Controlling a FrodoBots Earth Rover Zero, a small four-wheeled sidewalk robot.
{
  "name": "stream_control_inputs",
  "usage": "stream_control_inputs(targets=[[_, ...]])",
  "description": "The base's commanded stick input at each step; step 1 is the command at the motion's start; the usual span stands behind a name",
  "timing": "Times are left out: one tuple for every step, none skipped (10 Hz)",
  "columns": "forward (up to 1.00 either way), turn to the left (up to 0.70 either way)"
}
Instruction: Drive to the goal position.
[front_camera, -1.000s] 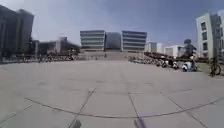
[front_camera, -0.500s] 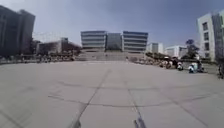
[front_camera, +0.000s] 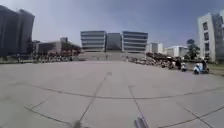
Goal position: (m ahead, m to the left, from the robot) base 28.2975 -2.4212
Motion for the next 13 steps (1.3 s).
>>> stream_control_inputs(targets=[[1.0, 0.0], [1.0, 0.0], [1.0, 0.0], [1.0, -0.18], [1.0, -0.27], [1.0, -0.27], [1.0, -0.27], [1.0, -0.27], [1.0, -0.27], [1.0, -0.06], [1.0, 0.0], [1.0, 0.0], [1.0, 0.0]])
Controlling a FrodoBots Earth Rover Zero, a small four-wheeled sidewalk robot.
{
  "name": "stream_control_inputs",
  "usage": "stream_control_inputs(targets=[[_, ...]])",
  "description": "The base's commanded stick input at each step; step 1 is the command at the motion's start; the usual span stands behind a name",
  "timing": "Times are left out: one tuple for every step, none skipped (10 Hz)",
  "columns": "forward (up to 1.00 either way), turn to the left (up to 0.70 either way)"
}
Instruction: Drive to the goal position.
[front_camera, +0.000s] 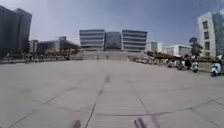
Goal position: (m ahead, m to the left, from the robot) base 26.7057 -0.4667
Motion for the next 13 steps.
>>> stream_control_inputs(targets=[[1.0, 0.0], [1.0, 0.0], [1.0, 0.0], [1.0, 0.0], [1.0, 0.0], [1.0, 0.0], [1.0, 0.0], [1.0, 0.0], [1.0, 0.0], [1.0, 0.0], [1.0, 0.0], [1.0, 0.0], [1.0, 0.0]])
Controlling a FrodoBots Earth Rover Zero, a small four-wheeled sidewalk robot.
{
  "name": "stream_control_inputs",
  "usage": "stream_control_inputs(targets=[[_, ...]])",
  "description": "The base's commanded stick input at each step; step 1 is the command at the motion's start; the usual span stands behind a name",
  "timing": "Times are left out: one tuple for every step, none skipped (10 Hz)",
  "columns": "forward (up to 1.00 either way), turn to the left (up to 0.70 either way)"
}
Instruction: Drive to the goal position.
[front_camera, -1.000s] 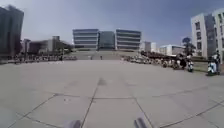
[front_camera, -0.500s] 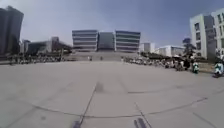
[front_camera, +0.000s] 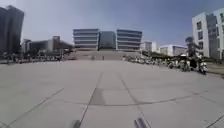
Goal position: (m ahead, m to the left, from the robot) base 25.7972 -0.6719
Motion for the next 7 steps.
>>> stream_control_inputs(targets=[[1.0, 0.0], [1.0, 0.0], [1.0, 0.0], [1.0, 0.0], [1.0, 0.0], [1.0, 0.0], [1.0, 0.0]])
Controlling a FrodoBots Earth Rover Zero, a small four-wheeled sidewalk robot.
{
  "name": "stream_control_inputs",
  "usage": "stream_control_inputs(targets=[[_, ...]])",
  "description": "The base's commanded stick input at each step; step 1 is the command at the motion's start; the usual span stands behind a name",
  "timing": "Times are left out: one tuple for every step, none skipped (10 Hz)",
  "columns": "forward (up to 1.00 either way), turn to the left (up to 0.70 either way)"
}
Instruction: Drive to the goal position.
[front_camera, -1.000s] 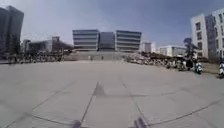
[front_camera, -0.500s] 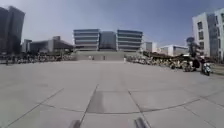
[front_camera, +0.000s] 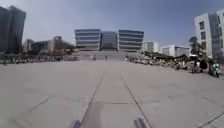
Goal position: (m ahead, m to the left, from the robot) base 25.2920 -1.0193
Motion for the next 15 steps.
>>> stream_control_inputs(targets=[[1.0, 0.0], [1.0, 0.0], [1.0, 0.0], [1.0, 0.0], [1.0, 0.0], [1.0, 0.0], [1.0, 0.0], [1.0, 0.0], [1.0, 0.0], [1.0, 0.0], [1.0, 0.0], [1.0, -0.24], [1.0, -0.27], [1.0, -0.27], [1.0, -0.22]])
